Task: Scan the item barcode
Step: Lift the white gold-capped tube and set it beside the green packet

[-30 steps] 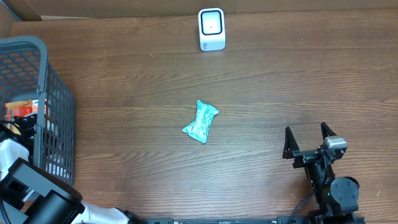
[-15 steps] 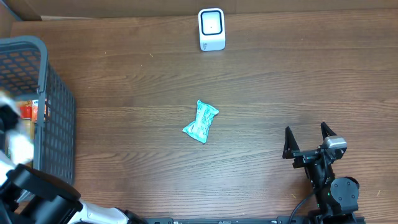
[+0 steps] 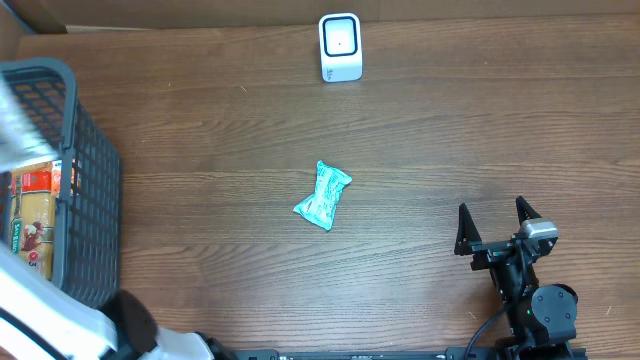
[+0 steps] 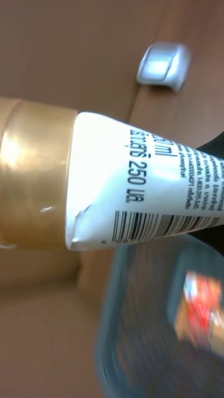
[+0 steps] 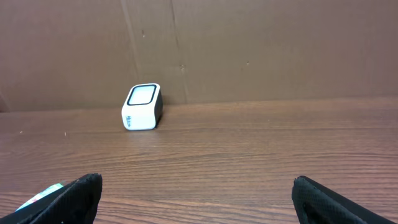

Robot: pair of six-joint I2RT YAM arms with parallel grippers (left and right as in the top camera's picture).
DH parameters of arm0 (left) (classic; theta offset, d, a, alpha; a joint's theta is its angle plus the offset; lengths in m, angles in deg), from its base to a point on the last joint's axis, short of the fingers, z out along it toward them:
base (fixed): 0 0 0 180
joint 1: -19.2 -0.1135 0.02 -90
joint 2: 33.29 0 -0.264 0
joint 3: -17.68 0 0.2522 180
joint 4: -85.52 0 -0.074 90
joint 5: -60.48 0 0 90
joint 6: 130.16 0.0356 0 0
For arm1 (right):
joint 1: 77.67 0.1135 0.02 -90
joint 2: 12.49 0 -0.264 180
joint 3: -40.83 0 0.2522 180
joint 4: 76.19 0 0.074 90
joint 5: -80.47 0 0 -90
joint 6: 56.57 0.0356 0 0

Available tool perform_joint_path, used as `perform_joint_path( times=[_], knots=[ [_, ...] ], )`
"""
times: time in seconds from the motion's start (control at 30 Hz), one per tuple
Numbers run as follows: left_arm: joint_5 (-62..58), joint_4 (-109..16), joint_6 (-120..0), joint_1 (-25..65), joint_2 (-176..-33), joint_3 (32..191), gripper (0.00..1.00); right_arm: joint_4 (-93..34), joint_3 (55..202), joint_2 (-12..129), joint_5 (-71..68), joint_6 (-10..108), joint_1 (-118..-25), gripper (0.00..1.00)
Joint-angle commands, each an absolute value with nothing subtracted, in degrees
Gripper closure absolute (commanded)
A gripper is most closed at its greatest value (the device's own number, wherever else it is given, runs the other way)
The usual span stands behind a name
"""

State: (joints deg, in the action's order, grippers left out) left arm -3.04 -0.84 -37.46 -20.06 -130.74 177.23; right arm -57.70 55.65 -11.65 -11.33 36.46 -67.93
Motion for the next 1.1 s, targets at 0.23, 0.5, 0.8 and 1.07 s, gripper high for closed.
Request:
perform_joint_path(
  times=[0.23, 0.5, 0.8, 1.07],
  knots=[
    [-21.6, 8.3, -42.9, 16.3, -132.9, 171.7, 0.96, -57.8, 55.0, -12.3, -11.9, 36.9, -68.0, 0.0],
    [-24.2, 0.2, -47.1, 30.4, -141.3, 149.4, 0.96, -57.8, 55.0, -12.3, -11.9, 36.9, -68.1, 0.0],
    [-25.9, -18.4, -53.6, 35.3, -142.4, 123.3, 0.96, -57.8, 55.0, -12.3, -11.9, 36.9, -68.0, 0.0],
    [-25.5, -39.6, -56.7, 35.7, -142.4, 105.3, 0.79, -57.8, 55.0, -12.3, -11.9, 36.9, -68.0, 0.0]
  ],
)
